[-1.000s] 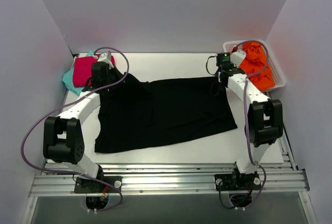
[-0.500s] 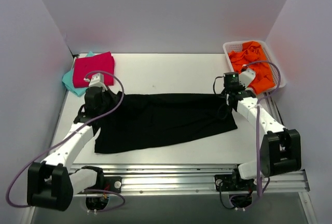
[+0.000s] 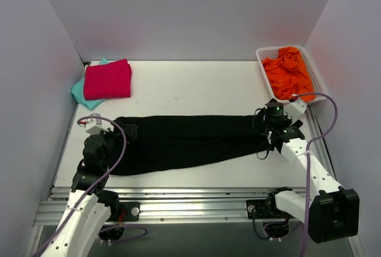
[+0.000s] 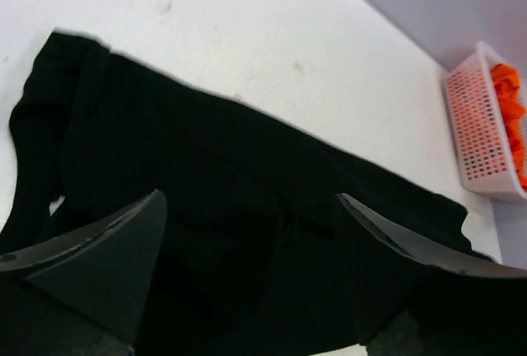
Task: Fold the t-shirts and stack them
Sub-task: Fold the tshirt
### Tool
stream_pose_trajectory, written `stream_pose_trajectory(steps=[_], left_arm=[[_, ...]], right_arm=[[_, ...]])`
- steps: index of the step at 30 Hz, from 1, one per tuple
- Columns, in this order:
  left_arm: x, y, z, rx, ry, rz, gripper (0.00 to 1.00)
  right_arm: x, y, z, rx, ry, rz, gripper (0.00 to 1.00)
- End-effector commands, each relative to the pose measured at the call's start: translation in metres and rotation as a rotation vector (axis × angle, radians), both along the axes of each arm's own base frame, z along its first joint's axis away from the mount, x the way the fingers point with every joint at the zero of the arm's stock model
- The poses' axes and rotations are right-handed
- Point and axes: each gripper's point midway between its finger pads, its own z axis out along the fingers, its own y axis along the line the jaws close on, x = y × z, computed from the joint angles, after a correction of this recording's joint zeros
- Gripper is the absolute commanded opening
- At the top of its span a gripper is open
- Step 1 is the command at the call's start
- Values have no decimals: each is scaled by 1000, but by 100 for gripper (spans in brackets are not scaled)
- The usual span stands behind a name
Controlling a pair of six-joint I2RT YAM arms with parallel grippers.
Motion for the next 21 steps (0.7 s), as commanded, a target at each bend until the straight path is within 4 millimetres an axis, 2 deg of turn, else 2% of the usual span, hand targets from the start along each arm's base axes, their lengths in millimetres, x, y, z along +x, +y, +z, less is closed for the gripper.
stream_pose_trajectory(steps=[1,2,6,12,15,16,17,18,19,20,21], left_arm=[[-9,5,-45,-56,156,66,94],[-9,6,-53,-54,183,78,94],[-10,12,-64,-65,237,131,94],[-8,12,-61,-148,179,159,94],[0,17,-71,-133,216,203,94],[4,19,-73,-123,223,215,94],[7,19,-76,-115,237,222,94],[16,18,-70,-118,222,225,97],[20,17,-85,-102,276,227,100],[28,14,-84,-107,266,222,96],[34,12,-84,-110,270,218,87]], right_arm=[[-18,-15,-16,-26,47,-81,100],[-20,-17,-18,-33,55,-93,100],[-20,-13,-18,-18,48,-83,100],[-5,3,12,2,-47,-9,99],[13,26,16,22,-66,63,95],[19,32,5,16,-29,80,93],[26,39,7,21,-31,97,89],[32,51,3,21,-19,137,86],[38,63,-2,39,-10,176,83],[48,75,-13,47,10,205,75],[54,85,-21,59,22,231,69]])
